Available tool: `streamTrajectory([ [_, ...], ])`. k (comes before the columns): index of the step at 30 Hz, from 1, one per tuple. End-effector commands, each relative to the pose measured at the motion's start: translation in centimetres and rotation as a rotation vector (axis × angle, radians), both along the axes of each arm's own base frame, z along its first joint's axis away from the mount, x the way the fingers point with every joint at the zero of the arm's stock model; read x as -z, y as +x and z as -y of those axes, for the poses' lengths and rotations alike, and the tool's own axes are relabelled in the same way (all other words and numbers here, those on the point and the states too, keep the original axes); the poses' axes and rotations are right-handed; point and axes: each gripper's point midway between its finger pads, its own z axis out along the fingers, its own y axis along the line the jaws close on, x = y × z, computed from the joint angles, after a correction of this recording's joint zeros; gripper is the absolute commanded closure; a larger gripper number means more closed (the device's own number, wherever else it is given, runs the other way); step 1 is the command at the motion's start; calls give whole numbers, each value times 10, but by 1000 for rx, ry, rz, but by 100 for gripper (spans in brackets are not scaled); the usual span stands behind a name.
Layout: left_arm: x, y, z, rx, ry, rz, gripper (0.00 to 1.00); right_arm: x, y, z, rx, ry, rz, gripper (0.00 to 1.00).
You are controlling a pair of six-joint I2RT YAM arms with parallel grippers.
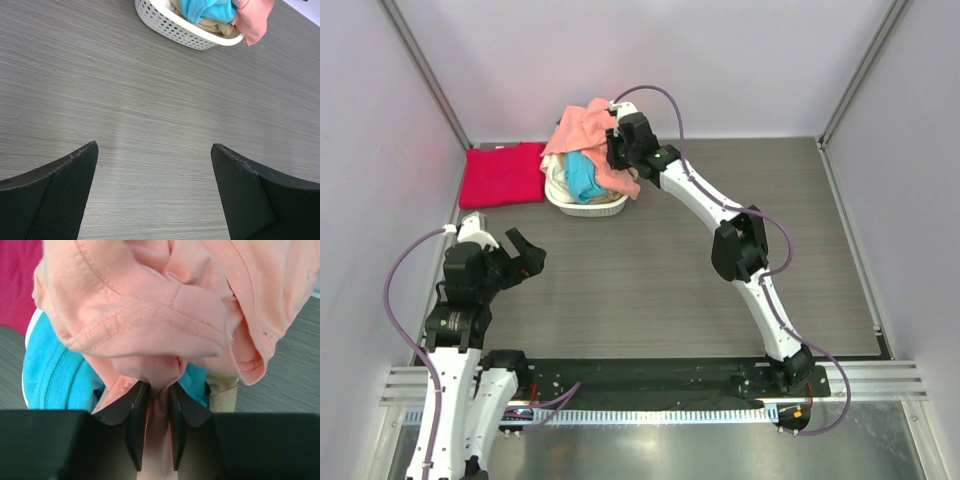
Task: Fold and stack the t-shirts
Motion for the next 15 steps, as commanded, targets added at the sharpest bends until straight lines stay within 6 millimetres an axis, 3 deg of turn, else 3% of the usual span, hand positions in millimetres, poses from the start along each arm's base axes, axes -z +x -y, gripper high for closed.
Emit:
streamTrajectory([
  [1,-9,5,5,33,0,46,6,-90,-6,2,31,12,191,73],
  [3,-8,5,4,30,2,43,6,-114,-12,3,29,16,233,84],
  [4,-8,5,4,30,2,41,6,-139,-18,6,30,40,268,91],
  [6,-8,5,4,29,4,42,6,-167,-26,10,29,71,305,99],
  [7,-7,5,4,29,4,40,6,-199,-36,17,31,103,345,99],
  [10,-7,6,3,26,7,39,6,-246,-53,32,38,149,412,99],
  [11,-7,6,3,24,8,37,6,-282,-70,47,52,182,460,99],
  [12,-6,6,3,26,7,31,6,-298,-78,55,60,195,482,99],
  [13,-5,6,3,24,8,28,6,-298,-83,62,69,187,482,99],
  [14,-4,6,2,24,10,24,6,-336,-109,83,81,223,535,99],
  [15,-4,6,3,25,9,24,6,-340,-116,96,113,219,539,99],
])
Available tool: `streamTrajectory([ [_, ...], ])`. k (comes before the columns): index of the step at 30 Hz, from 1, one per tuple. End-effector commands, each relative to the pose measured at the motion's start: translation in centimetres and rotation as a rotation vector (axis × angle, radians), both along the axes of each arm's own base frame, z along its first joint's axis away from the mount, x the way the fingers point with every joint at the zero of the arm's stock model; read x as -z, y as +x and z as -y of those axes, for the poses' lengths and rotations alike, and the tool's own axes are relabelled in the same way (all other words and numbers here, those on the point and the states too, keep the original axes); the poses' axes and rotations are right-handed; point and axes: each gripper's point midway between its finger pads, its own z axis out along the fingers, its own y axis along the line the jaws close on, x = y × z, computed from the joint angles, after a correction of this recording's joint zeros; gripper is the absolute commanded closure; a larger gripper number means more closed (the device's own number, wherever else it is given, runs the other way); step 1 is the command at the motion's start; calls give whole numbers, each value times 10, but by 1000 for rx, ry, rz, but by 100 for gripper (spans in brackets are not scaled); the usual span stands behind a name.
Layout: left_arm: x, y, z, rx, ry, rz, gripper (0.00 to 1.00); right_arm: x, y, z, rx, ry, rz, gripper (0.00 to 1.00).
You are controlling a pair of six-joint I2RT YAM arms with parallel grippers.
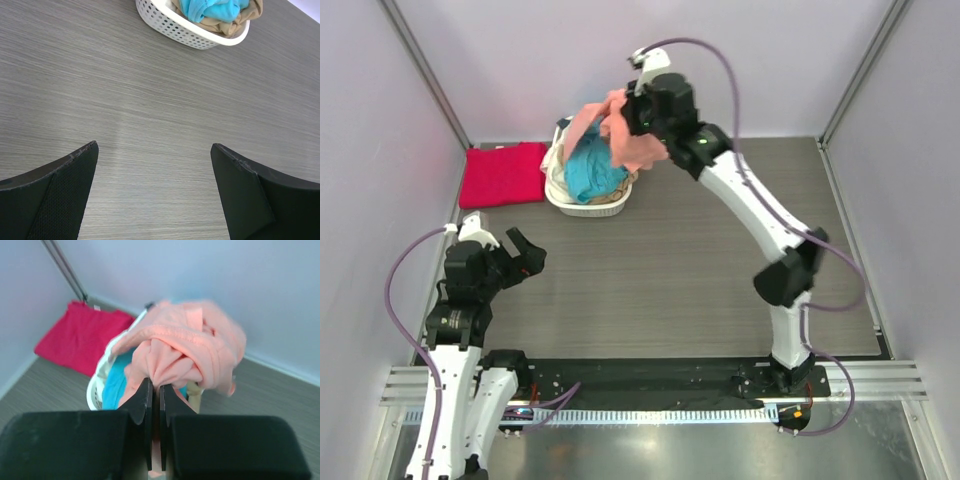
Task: Fold and stack the t-shirts
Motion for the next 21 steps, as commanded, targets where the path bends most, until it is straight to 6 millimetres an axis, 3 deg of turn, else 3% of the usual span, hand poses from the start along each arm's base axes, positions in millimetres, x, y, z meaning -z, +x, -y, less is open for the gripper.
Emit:
streamTrajectory([
  [1,-6,5,2,23,10,29,6,-159,-70,76,85,174,269,99],
  [3,-4,5,1,19,12,22,6,-139,-95,111,155,144,227,96],
  [4,-4,5,1,19,13,21,6,-79,-93,121,212,68,123,85],
  [5,-4,5,1,19,13,21,6,-55,-100,136,267,51,77,24],
  [6,-4,5,1,17,15,20,6,-51,-119,161,331,112,48,4],
  [7,-4,5,0,14,16,16,6,14,-117,191,462,36,-58,0],
  [8,-4,5,0,16,17,15,6,49,-127,217,534,2,-150,0],
  [9,-4,5,1,20,17,14,7,67,-139,236,607,100,-230,0],
  [10,-4,5,3,28,10,9,7,124,-153,269,676,66,-376,0],
  [13,-2,6,8,55,3,-13,10,164,-188,296,732,141,-455,0],
  [14,-2,6,8,60,8,-16,11,165,-194,294,706,152,-460,0],
  [15,-1,7,8,63,10,-20,11,157,-202,277,590,198,-453,2],
  [16,0,7,8,63,11,-23,12,153,-203,277,583,208,-435,3],
  [17,0,7,8,65,10,-24,12,151,-209,256,485,230,-455,4],
  [19,0,6,9,68,10,-21,12,146,-215,234,407,234,-466,4],
  [20,0,6,8,63,11,-18,12,154,-222,209,345,192,-493,4],
  [21,-1,6,7,60,11,-12,12,158,-225,197,323,165,-503,4],
])
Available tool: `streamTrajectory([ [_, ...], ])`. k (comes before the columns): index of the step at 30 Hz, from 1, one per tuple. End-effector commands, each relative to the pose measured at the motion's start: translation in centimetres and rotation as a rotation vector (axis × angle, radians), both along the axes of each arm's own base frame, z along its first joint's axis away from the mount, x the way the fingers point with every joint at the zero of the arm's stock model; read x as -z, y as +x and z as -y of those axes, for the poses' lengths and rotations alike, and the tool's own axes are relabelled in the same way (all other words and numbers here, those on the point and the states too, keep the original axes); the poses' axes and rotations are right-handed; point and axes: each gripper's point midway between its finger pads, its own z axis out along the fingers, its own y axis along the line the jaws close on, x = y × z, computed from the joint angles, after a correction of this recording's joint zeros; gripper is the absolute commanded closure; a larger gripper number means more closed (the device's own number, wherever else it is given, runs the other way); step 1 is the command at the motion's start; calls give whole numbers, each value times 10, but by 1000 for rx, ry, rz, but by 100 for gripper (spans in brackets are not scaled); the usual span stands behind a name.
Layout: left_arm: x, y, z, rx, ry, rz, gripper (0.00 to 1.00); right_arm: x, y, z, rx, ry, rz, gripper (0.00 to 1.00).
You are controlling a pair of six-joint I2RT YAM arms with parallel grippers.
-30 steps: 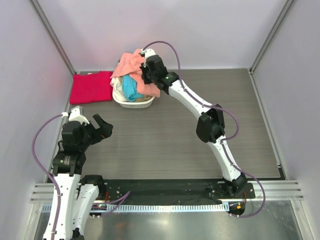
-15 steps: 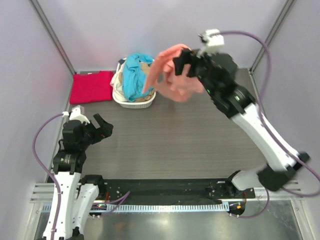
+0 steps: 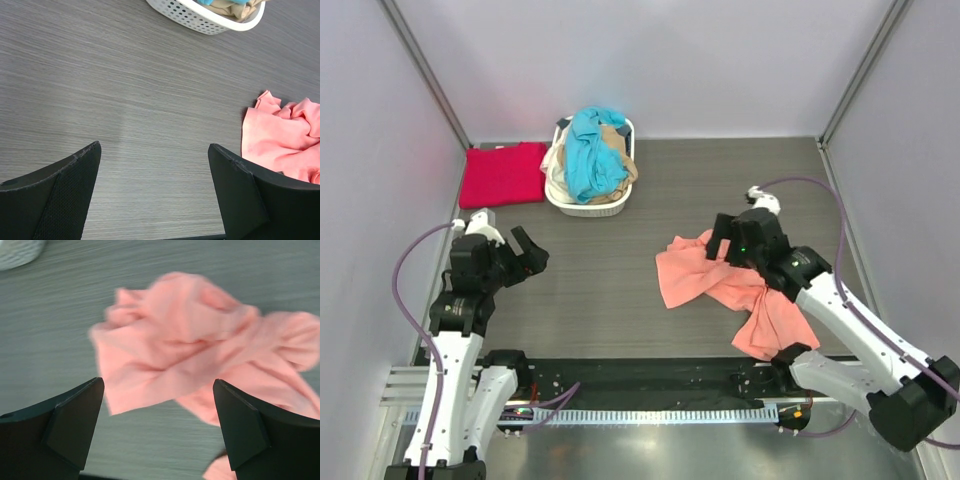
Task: Fold and stack the t-shirts
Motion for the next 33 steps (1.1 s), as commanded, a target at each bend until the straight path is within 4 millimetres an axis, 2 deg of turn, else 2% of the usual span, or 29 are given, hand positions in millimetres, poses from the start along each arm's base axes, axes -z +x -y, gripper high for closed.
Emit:
streamTrajectory([
  [1,-16,0,4,34,4,58,12,-45,1,-73,-166,128,101,4],
  [2,-17,0,4,32,5,67,12,-29,1,-86,-167,111,49,4],
  [3,-17,0,4,31,4,68,11,-21,-8,-104,-204,93,24,5],
  [5,-16,0,4,34,3,67,11,-11,-14,-122,-194,98,-11,6],
  [6,-17,0,5,40,1,67,11,5,-22,-135,-206,62,-47,6],
  [9,-16,0,7,50,-4,64,11,34,-39,-140,-154,40,-115,6],
  [10,-15,0,7,48,-3,63,11,50,-51,-138,-158,25,-148,5],
  [14,-16,0,10,64,-13,66,11,81,-72,-134,-144,44,-218,5],
  [18,-17,0,11,71,-17,72,10,96,-72,-134,-148,-8,-245,5],
  [22,-19,-1,12,72,-17,84,11,109,-64,-142,-155,-72,-262,5],
  [24,-20,-2,11,70,-14,90,10,124,-61,-143,-151,-122,-288,5],
  [25,-21,-2,11,69,-13,92,10,124,-57,-148,-154,-124,-284,5],
  [26,-22,-3,10,68,-13,99,10,135,-57,-147,-154,-159,-305,5],
  [27,-23,-3,10,68,-12,103,10,134,-52,-151,-152,-162,-295,5],
  [31,-24,-4,10,64,-10,109,10,142,-45,-154,-155,-213,-301,10],
  [33,-24,-4,10,65,-11,110,10,146,-44,-153,-160,-242,-309,19],
])
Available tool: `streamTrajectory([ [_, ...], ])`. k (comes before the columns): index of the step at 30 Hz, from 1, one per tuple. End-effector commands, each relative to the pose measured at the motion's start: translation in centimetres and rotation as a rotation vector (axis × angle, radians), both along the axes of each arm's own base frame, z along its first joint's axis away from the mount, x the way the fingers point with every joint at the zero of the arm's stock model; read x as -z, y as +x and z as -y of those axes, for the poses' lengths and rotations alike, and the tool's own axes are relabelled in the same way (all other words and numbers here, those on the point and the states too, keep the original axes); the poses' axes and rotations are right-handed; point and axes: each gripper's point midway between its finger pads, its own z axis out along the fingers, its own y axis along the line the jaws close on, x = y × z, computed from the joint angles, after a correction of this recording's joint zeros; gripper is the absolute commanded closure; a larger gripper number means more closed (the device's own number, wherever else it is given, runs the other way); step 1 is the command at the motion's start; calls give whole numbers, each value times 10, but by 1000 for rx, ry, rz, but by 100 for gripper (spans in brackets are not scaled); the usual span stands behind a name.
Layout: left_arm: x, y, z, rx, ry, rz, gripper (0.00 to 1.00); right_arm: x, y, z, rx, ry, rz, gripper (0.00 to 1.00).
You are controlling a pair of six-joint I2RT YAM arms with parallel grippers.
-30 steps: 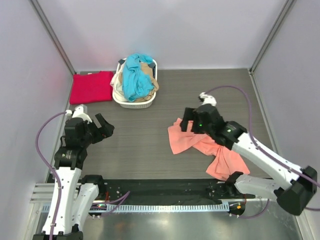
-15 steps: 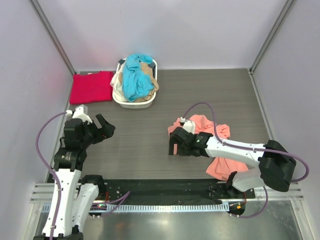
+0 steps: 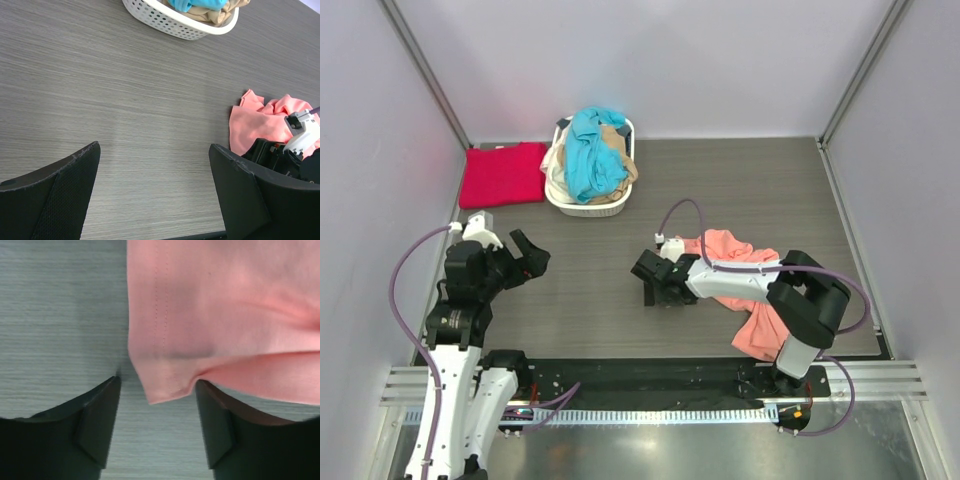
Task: Fold and stack the t-shirts
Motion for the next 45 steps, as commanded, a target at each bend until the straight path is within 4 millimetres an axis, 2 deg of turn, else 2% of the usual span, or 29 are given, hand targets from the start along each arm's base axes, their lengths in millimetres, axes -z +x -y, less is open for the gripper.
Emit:
streamTrajectory([
  [1,-10,3,3,24,2,46,10,-2,13,-7,1,-24,38,37],
  [3,-12,3,3,23,3,54,10,1,12,-8,-14,-40,27,54],
  [4,-12,3,3,23,3,52,10,1,12,-7,-22,-47,22,70],
  [6,-13,2,2,20,4,57,9,2,10,-7,-34,-54,13,83],
  [7,-13,2,2,20,4,58,10,1,11,-8,-41,-52,12,98],
  [9,-13,2,1,15,7,60,9,-5,14,-8,-57,-57,25,99],
  [12,-12,3,1,13,8,55,9,-43,36,-12,-117,-101,105,99],
  [13,-11,3,1,12,9,52,9,-77,50,-22,-135,-101,155,99],
  [14,-12,3,1,12,9,52,9,-99,59,-26,-189,-127,193,99],
  [15,-10,3,0,8,11,46,9,-150,74,-39,-260,-127,266,99],
  [17,-10,3,-1,4,13,43,9,-207,81,-52,-308,-96,346,99],
  [18,-10,4,-3,-9,17,44,9,-266,84,-51,-287,-75,442,99],
  [19,-9,4,-4,-13,20,40,9,-292,83,-45,-275,-74,486,99],
  [20,-10,3,-5,-18,23,43,9,-315,82,-34,-247,-80,531,99],
  [21,-10,4,-6,-22,25,43,9,-348,78,-10,-180,-74,599,99],
  [23,-9,3,-8,-36,33,38,9,-368,66,36,-74,-113,646,99],
  [24,-9,3,-9,-39,33,40,9,-373,48,74,25,-81,673,99],
  [26,-9,3,-9,-46,30,37,9,-376,38,127,195,-82,748,99],
  [27,-8,3,-10,-48,29,34,9,-350,33,144,274,-80,735,99],
  [28,-7,4,-9,-46,27,29,9,-356,20,181,369,-15,767,99],
  [29,-7,4,-7,-43,17,23,10,-347,16,195,419,-7,769,99],
  [30,-6,4,-5,-32,8,15,11,-322,12,204,434,-43,740,99],
  [31,-4,5,-1,-13,-3,1,14,-318,6,216,476,-11,751,99],
  [34,4,10,14,31,-56,-52,16,-284,8,224,472,-115,689,99],
  [38,27,15,52,106,-105,-129,19,-236,28,215,416,-291,541,99],
  [41,59,18,88,141,-31,-187,18,-213,44,211,391,-242,483,99],
  [43,71,15,121,202,-21,-198,16,-201,58,203,396,-68,455,99],
  [44,92,15,131,214,8,-258,15,-200,61,202,393,-31,451,99],
  [45,95,13,147,249,2,-258,15,-199,66,199,381,1,444,99],
])
